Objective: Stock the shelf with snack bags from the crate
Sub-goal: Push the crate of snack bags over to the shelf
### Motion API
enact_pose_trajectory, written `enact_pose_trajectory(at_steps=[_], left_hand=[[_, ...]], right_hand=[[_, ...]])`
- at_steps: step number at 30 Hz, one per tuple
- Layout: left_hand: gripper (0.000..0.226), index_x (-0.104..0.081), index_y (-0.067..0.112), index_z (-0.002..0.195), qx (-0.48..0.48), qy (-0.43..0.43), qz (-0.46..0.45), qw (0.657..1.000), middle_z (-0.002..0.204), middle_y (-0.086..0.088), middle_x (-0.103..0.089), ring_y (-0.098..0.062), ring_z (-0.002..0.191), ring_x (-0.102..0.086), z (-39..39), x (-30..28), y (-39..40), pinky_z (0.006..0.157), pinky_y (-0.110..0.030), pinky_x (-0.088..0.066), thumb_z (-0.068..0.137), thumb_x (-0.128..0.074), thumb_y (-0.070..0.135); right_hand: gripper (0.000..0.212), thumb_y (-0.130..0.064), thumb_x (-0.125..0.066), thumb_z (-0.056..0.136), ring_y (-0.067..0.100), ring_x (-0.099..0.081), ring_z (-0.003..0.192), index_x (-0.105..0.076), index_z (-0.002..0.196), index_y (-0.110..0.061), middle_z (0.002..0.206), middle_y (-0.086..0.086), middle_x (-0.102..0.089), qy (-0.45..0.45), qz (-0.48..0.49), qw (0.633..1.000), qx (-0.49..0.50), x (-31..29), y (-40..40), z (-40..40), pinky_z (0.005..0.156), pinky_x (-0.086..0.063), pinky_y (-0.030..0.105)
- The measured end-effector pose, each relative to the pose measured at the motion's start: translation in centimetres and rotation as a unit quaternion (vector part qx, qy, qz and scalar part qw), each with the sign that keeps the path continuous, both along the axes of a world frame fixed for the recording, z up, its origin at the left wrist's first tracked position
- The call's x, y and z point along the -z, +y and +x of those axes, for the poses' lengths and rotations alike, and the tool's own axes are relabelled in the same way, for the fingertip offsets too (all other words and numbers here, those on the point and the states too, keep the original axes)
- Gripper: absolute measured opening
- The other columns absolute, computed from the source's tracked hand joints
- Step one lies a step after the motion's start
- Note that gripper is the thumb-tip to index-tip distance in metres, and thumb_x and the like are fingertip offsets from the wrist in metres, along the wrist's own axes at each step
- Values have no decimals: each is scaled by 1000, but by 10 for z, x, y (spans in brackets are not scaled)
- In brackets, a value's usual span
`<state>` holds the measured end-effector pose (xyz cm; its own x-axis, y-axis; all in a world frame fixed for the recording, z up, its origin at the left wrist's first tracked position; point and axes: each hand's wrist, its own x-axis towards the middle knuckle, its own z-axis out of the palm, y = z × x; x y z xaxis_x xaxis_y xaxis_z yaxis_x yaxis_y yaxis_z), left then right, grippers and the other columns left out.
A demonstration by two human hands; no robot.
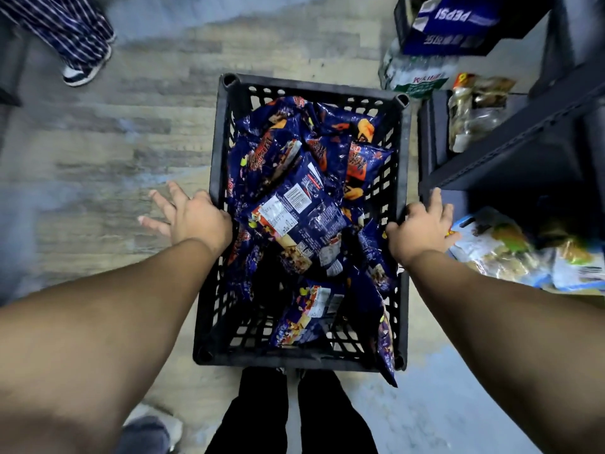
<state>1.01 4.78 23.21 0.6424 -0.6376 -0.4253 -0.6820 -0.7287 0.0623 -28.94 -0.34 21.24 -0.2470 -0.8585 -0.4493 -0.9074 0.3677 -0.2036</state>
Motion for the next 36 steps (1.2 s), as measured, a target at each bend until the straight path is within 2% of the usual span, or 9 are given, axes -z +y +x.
enact_pose_trajectory(at_steps=[7,14,19,29,36], left_hand=[[21,-59,15,105,12,-20,-15,1000,160,-16,1,-41,145,10,-9,-39,8,110,-68,8,88,-56,26],[20,-59,16,102,5,-18,-21,1000,160,-15,2,-40,145,11,-10,-50,0,110,-67,7,87,-58,28],[19,-58,16,102,-6,-13,-29,999,160,-15,3,-39,145,13,6,-53,-24,110,-66,9,87,-57,27],[25,-61,14,107,16,-15,-28,999,161,-13,-2,-38,146,8,78,-48,-126,110,-65,7,87,-62,29],[26,-58,11,109,39,-11,-54,998,160,-15,-3,-38,146,7,125,-70,-203,109,-66,6,89,-58,28]], right_hand=[[30,-29,-62,89,31,4,148,-55,115,-17,162,-2,4,-26,-10,1000,12,-42,3,-9,114,-2,62],[22,-28,-60,90,31,3,148,-53,108,-19,162,-3,3,-26,-21,999,15,-63,-16,-6,114,-1,62],[26,-29,-62,90,31,3,148,-56,112,-18,162,-4,3,-25,-28,999,14,-68,-43,10,114,-1,62],[31,-29,-64,89,30,1,148,-56,117,-18,162,-6,3,-21,-39,998,45,-70,-128,80,115,-1,60],[38,-30,-64,87,29,-1,148,-56,122,-19,162,-7,0,-32,-51,996,70,-87,-194,124,116,-1,58]])
